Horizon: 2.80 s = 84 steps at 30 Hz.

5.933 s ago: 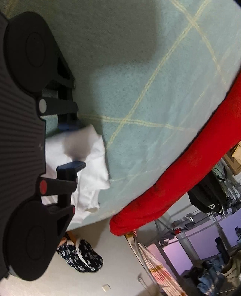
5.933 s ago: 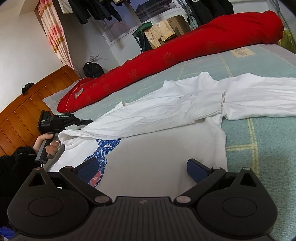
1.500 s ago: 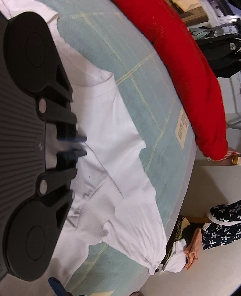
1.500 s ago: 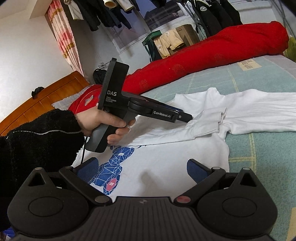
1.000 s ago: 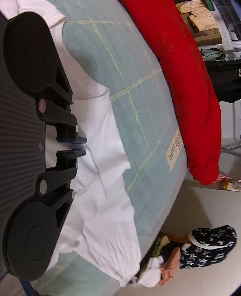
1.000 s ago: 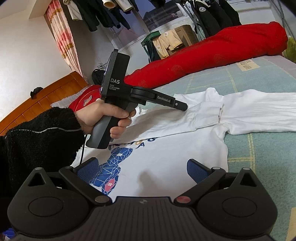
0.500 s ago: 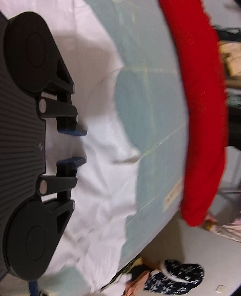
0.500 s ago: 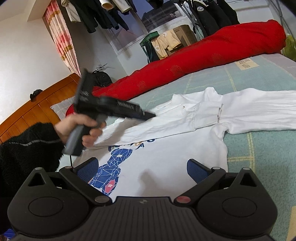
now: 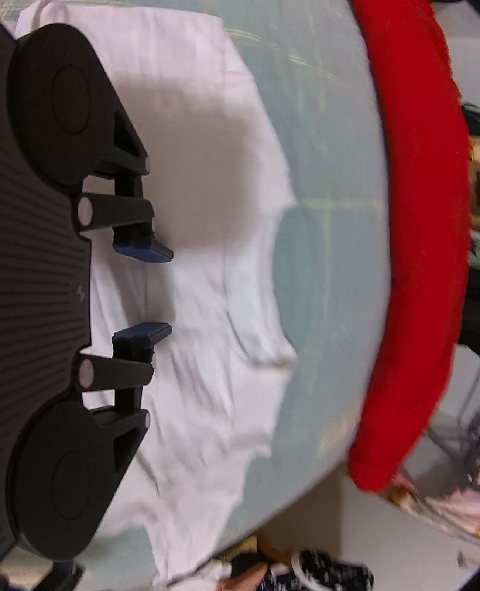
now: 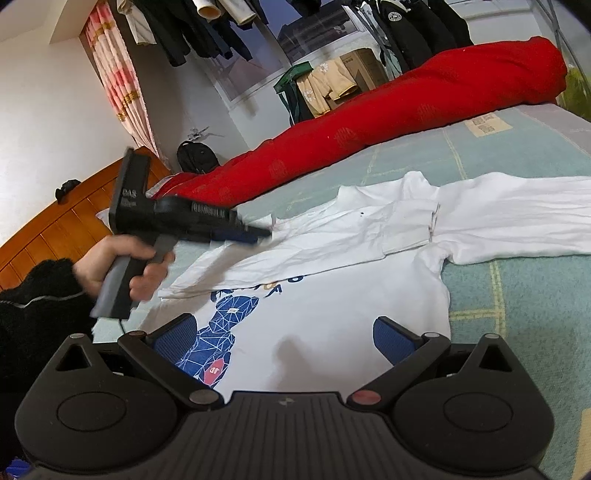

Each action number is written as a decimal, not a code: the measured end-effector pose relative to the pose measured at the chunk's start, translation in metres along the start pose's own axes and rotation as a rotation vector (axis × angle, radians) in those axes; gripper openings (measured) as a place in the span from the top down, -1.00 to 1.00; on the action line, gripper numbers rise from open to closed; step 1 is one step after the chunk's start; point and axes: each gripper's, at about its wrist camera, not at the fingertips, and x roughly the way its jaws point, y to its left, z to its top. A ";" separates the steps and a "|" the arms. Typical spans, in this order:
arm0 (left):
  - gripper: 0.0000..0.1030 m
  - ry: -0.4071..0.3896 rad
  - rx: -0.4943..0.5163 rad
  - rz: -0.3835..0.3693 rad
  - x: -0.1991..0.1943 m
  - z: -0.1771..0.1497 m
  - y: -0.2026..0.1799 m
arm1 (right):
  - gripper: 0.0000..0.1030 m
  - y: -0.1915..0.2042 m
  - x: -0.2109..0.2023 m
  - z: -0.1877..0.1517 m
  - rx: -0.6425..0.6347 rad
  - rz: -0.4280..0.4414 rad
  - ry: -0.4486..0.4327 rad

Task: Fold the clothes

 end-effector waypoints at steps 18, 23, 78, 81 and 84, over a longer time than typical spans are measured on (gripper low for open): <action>-0.02 -0.190 0.341 0.121 0.008 -0.037 -0.073 | -1.00 0.002 0.001 0.000 -0.010 -0.007 0.005; -0.06 -0.193 0.454 0.119 -0.003 -0.051 -0.084 | -1.00 0.001 0.001 0.000 -0.006 0.002 0.003; -0.23 -0.046 -0.139 0.124 -0.159 -0.132 0.078 | -1.00 0.050 -0.020 -0.009 -0.010 -0.005 0.045; -0.41 -0.102 -0.006 0.054 -0.181 -0.142 0.047 | -1.00 0.077 -0.021 -0.024 -0.122 -0.121 0.109; -0.44 -0.106 0.136 0.038 -0.180 -0.160 0.008 | -1.00 0.106 -0.014 -0.041 -0.237 -0.197 0.160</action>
